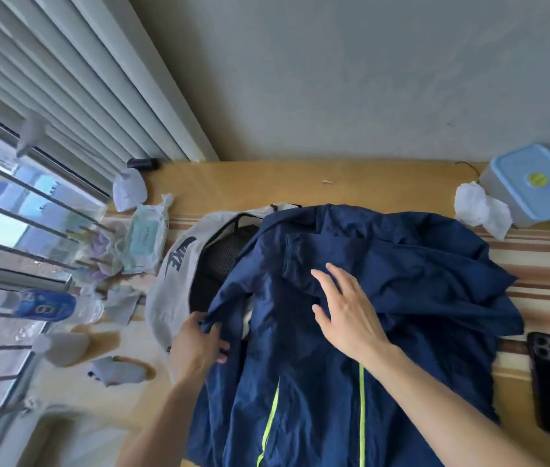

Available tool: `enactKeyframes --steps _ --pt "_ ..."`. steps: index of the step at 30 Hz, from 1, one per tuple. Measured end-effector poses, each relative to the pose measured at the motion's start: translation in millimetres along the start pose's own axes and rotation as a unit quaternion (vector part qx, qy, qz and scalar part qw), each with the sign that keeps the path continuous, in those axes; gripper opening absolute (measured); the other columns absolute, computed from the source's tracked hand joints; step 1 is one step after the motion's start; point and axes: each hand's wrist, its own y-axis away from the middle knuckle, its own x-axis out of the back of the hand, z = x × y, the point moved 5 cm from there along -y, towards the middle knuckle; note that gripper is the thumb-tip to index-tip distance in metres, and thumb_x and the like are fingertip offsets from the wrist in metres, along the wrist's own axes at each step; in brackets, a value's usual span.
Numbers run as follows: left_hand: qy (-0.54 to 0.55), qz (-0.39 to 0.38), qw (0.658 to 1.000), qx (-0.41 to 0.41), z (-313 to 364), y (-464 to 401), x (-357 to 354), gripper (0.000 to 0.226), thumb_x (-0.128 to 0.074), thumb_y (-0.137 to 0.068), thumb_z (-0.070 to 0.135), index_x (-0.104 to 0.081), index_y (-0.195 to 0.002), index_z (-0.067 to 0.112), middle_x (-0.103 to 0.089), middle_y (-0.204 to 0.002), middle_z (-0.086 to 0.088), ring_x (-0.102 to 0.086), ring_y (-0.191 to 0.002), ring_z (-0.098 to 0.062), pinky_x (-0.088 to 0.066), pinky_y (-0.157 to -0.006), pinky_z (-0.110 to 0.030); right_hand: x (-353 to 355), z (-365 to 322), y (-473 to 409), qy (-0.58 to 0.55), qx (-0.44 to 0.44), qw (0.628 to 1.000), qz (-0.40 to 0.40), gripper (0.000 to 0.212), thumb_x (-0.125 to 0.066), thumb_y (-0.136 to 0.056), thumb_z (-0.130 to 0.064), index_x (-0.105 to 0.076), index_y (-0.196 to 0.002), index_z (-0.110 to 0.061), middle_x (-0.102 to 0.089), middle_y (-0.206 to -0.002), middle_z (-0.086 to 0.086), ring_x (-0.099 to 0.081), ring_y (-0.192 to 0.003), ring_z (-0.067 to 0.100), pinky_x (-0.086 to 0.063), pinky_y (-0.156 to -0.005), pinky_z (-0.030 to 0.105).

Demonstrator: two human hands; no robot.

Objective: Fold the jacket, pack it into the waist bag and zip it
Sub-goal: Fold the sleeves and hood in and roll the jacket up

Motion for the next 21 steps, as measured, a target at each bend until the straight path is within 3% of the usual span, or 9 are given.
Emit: enactKeyframes --steps 3,5,7,11,13,16,18,19,21 --pt "0.024 0.101 0.994 -0.033 10.0 4.3 16.3 0.013 -0.048 -0.094 0.035 -0.056 -0.104 0.031 -0.08 -0.087 -0.002 -0.075 -0.081 -0.03 -0.057 -0.077 -0.041 -14.6 4.8 6.2 0.029 -0.042 0.997 -0.065 0.065 -0.058 -0.096 -0.036 -0.032 -0.153 -0.018 -0.03 -0.162 0.016 -0.03 -0.147 0.037 -0.036 -0.117 0.044" --pt "0.015 0.207 0.974 -0.09 29.5 22.7 34.0 0.014 -0.049 -0.097 0.026 -0.057 -0.109 0.024 -0.071 -0.105 -0.014 -0.066 -0.097 -0.039 -0.044 -0.076 -0.039 -24.1 20.9 8.6 0.042 -0.091 0.985 -0.143 0.068 -0.051 -0.098 -0.044 -0.025 -0.156 -0.023 -0.022 -0.165 0.013 -0.02 -0.151 0.037 -0.029 -0.12 0.044" --pt "0.038 0.27 0.946 -0.173 55.3 46.2 49.5 0.018 -0.052 -0.097 0.016 -0.057 -0.114 0.018 -0.067 -0.111 -0.014 -0.061 -0.103 -0.039 -0.044 -0.08 -0.044 -29.5 35.2 10.1 0.012 -0.126 0.971 -0.205 0.067 -0.048 -0.098 -0.048 -0.024 -0.157 -0.025 -0.021 -0.166 0.009 -0.016 -0.153 0.034 -0.024 -0.122 0.043" --pt "-0.011 0.346 0.835 -0.428 115.4 78.6 60.3 0.02 -0.057 -0.094 -0.002 -0.066 -0.109 0.008 -0.063 -0.096 -0.014 -0.057 -0.098 -0.035 -0.044 -0.095 -0.042 3.4 36.1 7.2 -0.206 -0.163 0.956 -0.131 0.051 -0.05 -0.1 -0.042 -0.045 -0.147 -0.024 -0.047 -0.152 -0.002 -0.041 -0.142 0.018 -0.033 -0.118 0.038" --pt "-0.066 0.318 0.751 -0.575 159.9 100.7 39.7 0.021 -0.054 -0.095 -0.004 -0.071 -0.103 0.004 -0.062 -0.087 -0.014 -0.058 -0.089 -0.038 -0.042 -0.099 -0.042 37.6 34.1 12.6 -0.412 -0.221 0.883 -0.041 0.04 -0.05 -0.101 -0.041 -0.056 -0.139 -0.026 -0.058 -0.141 -0.008 -0.053 -0.133 0.012 -0.041 -0.114 0.039" --pt "-0.207 0.188 0.618 -0.734 204.0 128.8 -39.4 0.025 -0.051 -0.094 -0.001 -0.074 -0.099 0.008 -0.071 -0.097 -0.015 -0.063 -0.102 -0.04 -0.039 -0.114 -0.05 78.1 47.4 26.4 -0.697 -0.271 0.661 0.058 0.049 -0.046 -0.1 -0.051 -0.061 -0.134 -0.019 -0.069 -0.13 0.007 -0.065 -0.121 0.025 -0.047 -0.105 0.042" --pt "-0.343 0.076 0.511 -0.785 195.4 139.0 -105.6 0.031 -0.046 -0.092 0.009 -0.076 -0.099 0.013 -0.073 -0.113 -0.014 -0.063 -0.118 -0.037 -0.028 -0.123 -0.051 93.7 72.6 40.0 -0.774 -0.298 0.546 0.121 0.066 -0.046 -0.094 -0.063 -0.058 -0.137 -0.015 -0.068 -0.13 0.016 -0.064 -0.121 0.032 -0.046 -0.106 0.045" --pt "-0.405 0.017 0.466 -0.786 181.8 138.4 -133.2 0.035 -0.044 -0.092 0.014 -0.077 -0.101 0.018 -0.073 -0.119 -0.013 -0.061 -0.122 -0.036 -0.024 -0.125 -0.05 95.7 89.0 48.2 -0.779 -0.327 0.513 0.149 0.071 -0.047 -0.091 -0.067 -0.056 -0.139 -0.014 -0.066 -0.132 0.019 -0.062 -0.122 0.034 -0.045 -0.106 0.045" --pt "-0.503 -0.061 0.423 -0.751 154.2 129.2 -165.7 0.037 -0.047 -0.094 0.021 -0.07 -0.121 0.032 -0.06 -0.144 -0.012 -0.05 -0.139 -0.033 -0.02 -0.125 -0.047 90.3 122.4 65.0 -0.727 -0.415 0.515 0.185 0.081 -0.05 -0.086 -0.071 -0.051 -0.144 -0.015 -0.06 -0.139 0.019 -0.059 -0.124 0.035 -0.044 -0.108 0.046"
